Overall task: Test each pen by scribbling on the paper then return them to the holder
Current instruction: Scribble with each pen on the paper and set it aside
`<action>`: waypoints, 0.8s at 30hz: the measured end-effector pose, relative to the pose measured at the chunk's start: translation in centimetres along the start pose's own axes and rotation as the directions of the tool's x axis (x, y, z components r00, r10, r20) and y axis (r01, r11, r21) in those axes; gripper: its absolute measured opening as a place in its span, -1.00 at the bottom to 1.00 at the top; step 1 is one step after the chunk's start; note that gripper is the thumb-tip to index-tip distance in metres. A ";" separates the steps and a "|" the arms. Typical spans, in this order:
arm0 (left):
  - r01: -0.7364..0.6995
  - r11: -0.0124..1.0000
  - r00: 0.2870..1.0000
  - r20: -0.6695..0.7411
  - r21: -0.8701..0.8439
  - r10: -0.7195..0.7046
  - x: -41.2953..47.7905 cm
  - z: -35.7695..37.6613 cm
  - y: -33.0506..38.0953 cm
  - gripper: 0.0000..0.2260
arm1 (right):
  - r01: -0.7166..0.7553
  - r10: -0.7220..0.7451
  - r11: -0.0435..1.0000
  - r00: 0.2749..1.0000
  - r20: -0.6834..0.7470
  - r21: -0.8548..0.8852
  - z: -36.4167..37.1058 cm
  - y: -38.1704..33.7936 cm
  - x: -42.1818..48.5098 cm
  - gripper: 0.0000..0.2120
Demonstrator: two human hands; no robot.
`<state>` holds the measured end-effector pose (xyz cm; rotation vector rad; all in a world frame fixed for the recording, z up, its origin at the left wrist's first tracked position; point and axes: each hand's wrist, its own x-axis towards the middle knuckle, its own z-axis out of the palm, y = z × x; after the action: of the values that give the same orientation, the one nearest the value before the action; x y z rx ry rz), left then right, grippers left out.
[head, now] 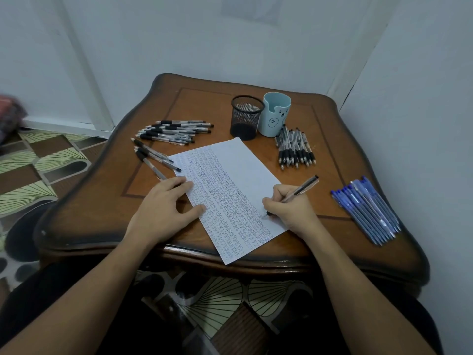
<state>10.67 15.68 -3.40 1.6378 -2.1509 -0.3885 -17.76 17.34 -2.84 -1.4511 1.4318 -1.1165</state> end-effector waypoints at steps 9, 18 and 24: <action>0.000 1.000 1.000 0.003 -0.010 0.000 0.0 0.0 -0.1 -0.18 | 0.026 -0.026 1.000 0.999 0.018 -0.002 0.0 0.0 -0.1 -0.62; 0.001 1.000 1.000 0.006 -0.007 -0.001 0.1 0.2 -0.2 -0.18 | -0.007 0.007 0.998 1.000 0.007 0.055 -0.2 -0.3 -0.2 -0.53; -0.008 1.000 1.000 0.000 0.001 0.008 0.1 0.2 -0.1 -0.18 | 0.000 0.000 1.000 1.000 -0.007 0.004 0.1 -0.4 -0.3 -0.55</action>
<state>10.67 15.57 -3.61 1.6295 -2.1577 -0.3848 -17.56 17.64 -2.48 -1.4461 1.4338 -1.1244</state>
